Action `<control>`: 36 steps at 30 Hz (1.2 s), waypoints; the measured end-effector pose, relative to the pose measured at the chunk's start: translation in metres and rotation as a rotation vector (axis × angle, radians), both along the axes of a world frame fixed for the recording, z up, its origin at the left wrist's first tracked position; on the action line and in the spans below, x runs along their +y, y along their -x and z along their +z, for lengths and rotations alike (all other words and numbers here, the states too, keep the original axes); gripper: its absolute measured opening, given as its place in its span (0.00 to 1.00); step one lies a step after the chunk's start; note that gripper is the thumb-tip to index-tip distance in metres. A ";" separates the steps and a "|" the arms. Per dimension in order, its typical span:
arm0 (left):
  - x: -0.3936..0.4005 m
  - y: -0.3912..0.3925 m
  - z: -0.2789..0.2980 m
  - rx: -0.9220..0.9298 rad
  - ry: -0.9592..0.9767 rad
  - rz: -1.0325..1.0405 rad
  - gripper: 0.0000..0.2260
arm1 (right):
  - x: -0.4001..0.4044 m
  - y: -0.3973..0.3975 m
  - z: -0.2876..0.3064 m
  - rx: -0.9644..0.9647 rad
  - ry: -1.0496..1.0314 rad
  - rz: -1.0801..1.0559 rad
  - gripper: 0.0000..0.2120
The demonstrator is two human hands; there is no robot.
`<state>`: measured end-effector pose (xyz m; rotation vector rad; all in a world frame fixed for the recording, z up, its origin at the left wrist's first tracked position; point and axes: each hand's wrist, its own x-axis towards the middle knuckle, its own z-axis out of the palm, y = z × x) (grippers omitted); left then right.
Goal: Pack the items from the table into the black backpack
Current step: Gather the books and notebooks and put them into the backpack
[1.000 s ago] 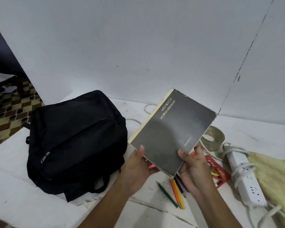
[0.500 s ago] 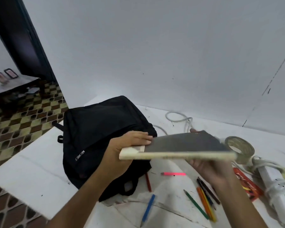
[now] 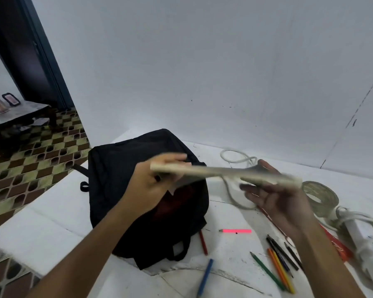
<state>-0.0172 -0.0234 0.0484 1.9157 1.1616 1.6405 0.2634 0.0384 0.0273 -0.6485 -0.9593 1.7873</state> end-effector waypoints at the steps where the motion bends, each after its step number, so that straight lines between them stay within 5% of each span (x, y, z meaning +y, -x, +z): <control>1: 0.002 -0.001 0.010 -0.063 0.064 -0.006 0.13 | -0.002 -0.004 0.004 -0.134 -0.064 -0.024 0.23; 5: 0.015 0.005 0.040 -0.213 0.331 -0.155 0.17 | -0.008 -0.021 0.022 -0.613 -0.285 -0.090 0.06; 7: 0.021 0.008 0.042 -0.228 0.442 -0.232 0.19 | -0.012 -0.026 0.028 -0.684 -0.316 -0.084 0.12; 10: 0.029 0.007 0.032 -0.243 0.584 -0.324 0.20 | -0.014 -0.024 0.022 -0.428 -0.133 0.063 0.22; 13: 0.030 0.003 0.024 -0.264 0.687 -0.358 0.20 | -0.019 -0.017 0.016 -0.191 0.000 0.115 0.12; 15: 0.030 0.002 0.024 -0.249 0.720 -0.321 0.16 | -0.019 -0.016 0.009 -0.158 0.013 0.080 0.14; 20: 0.027 0.028 0.006 0.418 0.353 0.283 0.09 | -0.014 -0.016 -0.004 -0.145 0.045 -0.011 0.14; 23: 0.013 0.046 -0.015 0.558 0.446 0.265 0.12 | -0.013 -0.013 -0.007 -0.135 0.082 -0.045 0.14; 29: -0.026 0.037 -0.054 0.953 0.752 0.095 0.49 | -0.018 0.005 -0.017 -0.015 0.188 -0.126 0.14; 32: -0.028 0.030 -0.073 0.965 0.556 0.247 0.35 | -0.021 0.008 -0.016 0.039 0.204 -0.165 0.13; 36: -0.016 0.047 -0.070 0.508 0.465 0.293 0.06 | -0.025 0.001 -0.013 0.076 0.248 -0.168 0.13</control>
